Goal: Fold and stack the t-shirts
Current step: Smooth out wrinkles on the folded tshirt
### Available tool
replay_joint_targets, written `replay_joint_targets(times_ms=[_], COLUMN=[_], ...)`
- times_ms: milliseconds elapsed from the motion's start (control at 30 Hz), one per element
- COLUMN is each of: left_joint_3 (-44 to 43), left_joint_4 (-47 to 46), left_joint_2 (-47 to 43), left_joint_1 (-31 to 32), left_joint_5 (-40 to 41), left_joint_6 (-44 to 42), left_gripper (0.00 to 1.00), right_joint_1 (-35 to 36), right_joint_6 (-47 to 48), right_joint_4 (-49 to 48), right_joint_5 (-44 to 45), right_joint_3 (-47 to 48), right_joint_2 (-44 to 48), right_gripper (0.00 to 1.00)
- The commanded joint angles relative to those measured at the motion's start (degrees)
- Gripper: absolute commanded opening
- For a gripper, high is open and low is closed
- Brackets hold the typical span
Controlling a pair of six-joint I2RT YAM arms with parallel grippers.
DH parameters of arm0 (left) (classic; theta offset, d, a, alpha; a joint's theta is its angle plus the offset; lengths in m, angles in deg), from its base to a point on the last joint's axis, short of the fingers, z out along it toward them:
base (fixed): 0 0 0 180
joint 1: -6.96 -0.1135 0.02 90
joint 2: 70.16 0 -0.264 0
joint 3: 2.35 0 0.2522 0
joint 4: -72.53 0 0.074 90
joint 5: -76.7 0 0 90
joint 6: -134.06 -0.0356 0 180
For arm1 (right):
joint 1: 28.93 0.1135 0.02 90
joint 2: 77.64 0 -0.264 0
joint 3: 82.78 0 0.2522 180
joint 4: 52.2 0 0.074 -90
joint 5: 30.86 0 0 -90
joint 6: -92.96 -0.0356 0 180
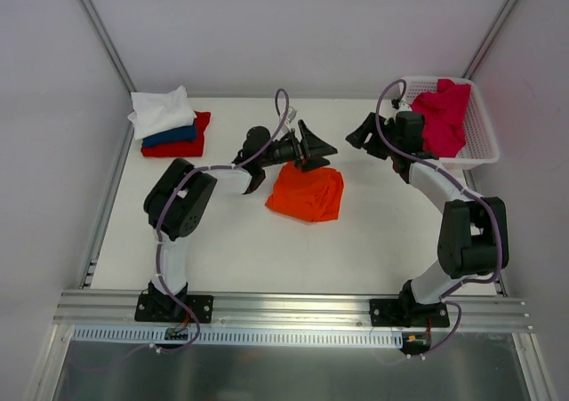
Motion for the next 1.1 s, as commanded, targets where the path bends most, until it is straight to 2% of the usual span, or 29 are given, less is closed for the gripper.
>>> replay_joint_targets(times_ms=[0,167,300,400,500,600,700,800,967,1067], left_joint_3=[1.82,1.99,2.60,3.05,2.78,3.92,6.46,9.10,11.57,12.45], left_joint_4=[-11.33,-15.64,-16.00,-10.58,0.30,2.81,1.84,-2.36,-14.75,-17.92], left_joint_2=[8.59,14.40,13.80,8.28,0.28,-4.74,-6.24,-4.14,5.17,9.39], left_joint_1=[1.13,1.39,1.57,1.66,2.45,3.59,5.34,6.84,7.98,8.07], left_joint_5=[-0.97,-0.71,-0.53,-0.71,-0.10,1.05,2.54,3.77,4.56,4.65], left_joint_6=[6.65,8.42,8.51,3.88,-1.32,-3.36,-2.66,-0.73,5.78,7.10], left_gripper=[0.99,0.99,0.99,0.99,0.99,0.99,0.99,0.99,0.99,0.99], right_joint_1=[-0.36,-0.45,-0.45,-0.45,-0.45,-0.45,-0.45,-0.45,-0.45,-0.63], right_joint_6=[-0.42,-0.50,-0.59,-0.59,-0.86,-0.86,-0.86,-0.86,-0.68,-0.68], right_joint_4=[-0.94,-0.94,-1.03,-1.03,-1.11,-1.12,-1.20,-1.20,-1.03,-1.03], right_joint_5=[-1.02,-0.93,-1.28,-1.37,-1.55,-1.46,-1.55,-1.64,-1.46,-1.37], right_joint_3=[-0.09,-0.53,-0.53,-0.79,-0.97,-1.05,-0.88,-0.79,-1.05,-1.14], right_joint_2=[3.02,3.99,4.25,4.16,4.25,4.25,4.34,4.25,5.13,5.57], right_gripper=[0.71,0.71,0.71,0.71,0.71,0.71,0.71,0.71,0.71,0.71])
